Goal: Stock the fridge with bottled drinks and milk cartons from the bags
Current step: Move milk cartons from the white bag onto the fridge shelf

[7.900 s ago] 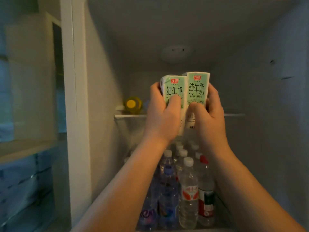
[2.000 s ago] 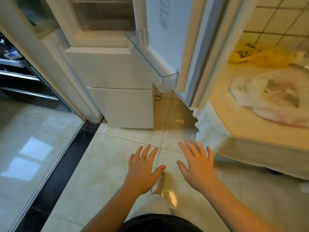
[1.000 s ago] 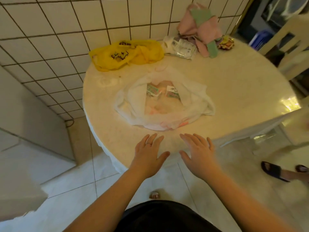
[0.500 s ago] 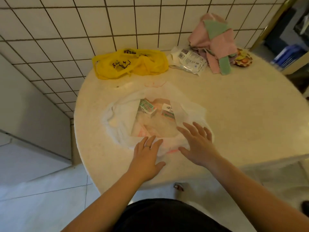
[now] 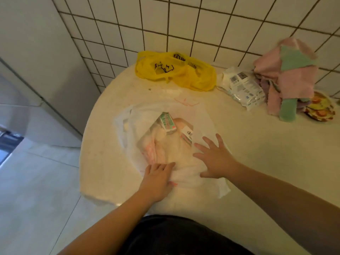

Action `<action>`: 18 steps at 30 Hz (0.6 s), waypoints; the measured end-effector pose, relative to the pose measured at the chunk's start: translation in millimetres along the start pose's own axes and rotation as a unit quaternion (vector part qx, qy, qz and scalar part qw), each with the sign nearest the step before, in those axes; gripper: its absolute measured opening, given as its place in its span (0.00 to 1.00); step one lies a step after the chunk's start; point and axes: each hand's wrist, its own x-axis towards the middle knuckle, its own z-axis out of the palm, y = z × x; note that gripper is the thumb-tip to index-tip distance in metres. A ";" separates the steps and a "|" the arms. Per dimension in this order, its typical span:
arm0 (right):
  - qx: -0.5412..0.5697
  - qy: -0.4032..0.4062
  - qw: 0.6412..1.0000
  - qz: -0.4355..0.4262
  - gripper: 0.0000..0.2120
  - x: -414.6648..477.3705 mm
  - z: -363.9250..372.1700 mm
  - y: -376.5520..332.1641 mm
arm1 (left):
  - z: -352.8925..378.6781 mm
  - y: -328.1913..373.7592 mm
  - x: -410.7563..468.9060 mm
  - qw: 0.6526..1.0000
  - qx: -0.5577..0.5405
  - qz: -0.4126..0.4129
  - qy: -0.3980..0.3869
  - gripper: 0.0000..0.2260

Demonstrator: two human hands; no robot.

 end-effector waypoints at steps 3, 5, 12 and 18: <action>0.007 0.021 1.000 -0.006 0.32 1.6 7.8 13.4 | 2.5 7.3 1.0 1.000 -0.008 -0.029 -0.008 0.25; 0.028 0.039 0.999 -0.001 0.25 -1.2 16.3 21.7 | -0.6 12.2 5.2 0.999 0.006 -0.034 -0.025 0.22; 0.119 -0.007 0.988 0.098 0.16 -18.9 61.6 55.7 | -10.7 55.9 38.9 0.997 0.030 0.053 -0.054 0.21; 0.200 -0.005 0.964 0.174 0.16 -31.1 86.3 60.3 | 4.1 65.6 58.1 0.992 0.015 0.092 -0.089 0.24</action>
